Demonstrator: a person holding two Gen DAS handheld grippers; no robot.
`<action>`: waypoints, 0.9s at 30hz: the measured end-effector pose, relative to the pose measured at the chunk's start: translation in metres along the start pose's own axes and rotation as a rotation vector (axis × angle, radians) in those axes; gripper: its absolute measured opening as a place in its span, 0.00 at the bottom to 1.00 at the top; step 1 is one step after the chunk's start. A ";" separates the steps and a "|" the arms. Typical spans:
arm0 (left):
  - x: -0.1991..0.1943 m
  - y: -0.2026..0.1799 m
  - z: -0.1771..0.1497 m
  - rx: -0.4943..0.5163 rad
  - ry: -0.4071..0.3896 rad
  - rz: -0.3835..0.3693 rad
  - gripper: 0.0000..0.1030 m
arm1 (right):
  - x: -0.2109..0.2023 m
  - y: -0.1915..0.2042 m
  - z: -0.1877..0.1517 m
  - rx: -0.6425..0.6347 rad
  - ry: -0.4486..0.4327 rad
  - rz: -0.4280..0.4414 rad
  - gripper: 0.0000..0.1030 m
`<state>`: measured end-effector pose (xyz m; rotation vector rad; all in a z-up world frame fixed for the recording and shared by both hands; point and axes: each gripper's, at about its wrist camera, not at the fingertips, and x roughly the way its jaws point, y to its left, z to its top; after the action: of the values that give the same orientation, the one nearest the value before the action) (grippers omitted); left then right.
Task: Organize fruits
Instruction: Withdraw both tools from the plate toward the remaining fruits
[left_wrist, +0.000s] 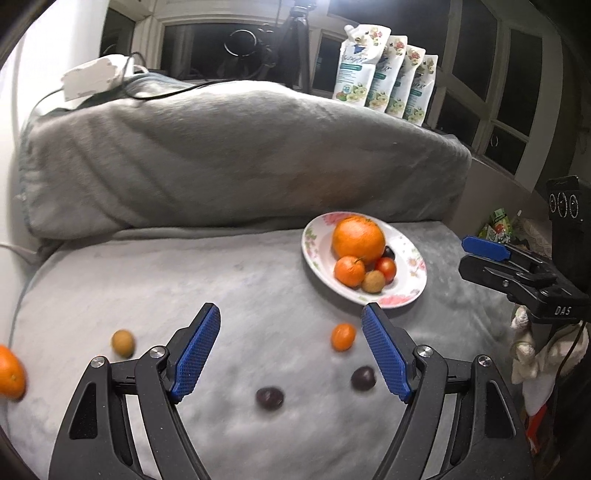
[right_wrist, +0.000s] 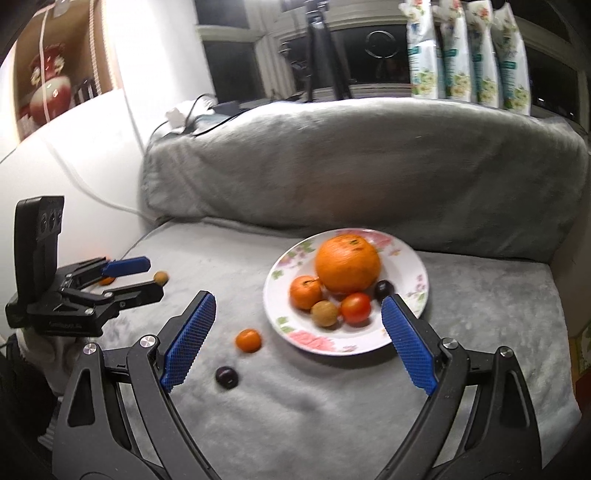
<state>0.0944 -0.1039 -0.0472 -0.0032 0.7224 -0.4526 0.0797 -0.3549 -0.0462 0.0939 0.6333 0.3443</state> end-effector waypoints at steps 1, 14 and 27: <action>-0.002 0.002 -0.002 -0.001 0.000 0.005 0.77 | 0.000 0.004 -0.002 -0.008 0.006 0.003 0.91; -0.011 0.024 -0.033 -0.020 0.036 0.028 0.76 | 0.014 0.028 -0.019 -0.019 0.082 0.058 0.90; 0.004 0.022 -0.051 -0.014 0.100 -0.035 0.59 | 0.066 0.036 -0.033 0.013 0.233 0.112 0.65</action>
<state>0.0735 -0.0783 -0.0913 -0.0067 0.8249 -0.4834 0.0992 -0.2993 -0.1033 0.1028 0.8628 0.4640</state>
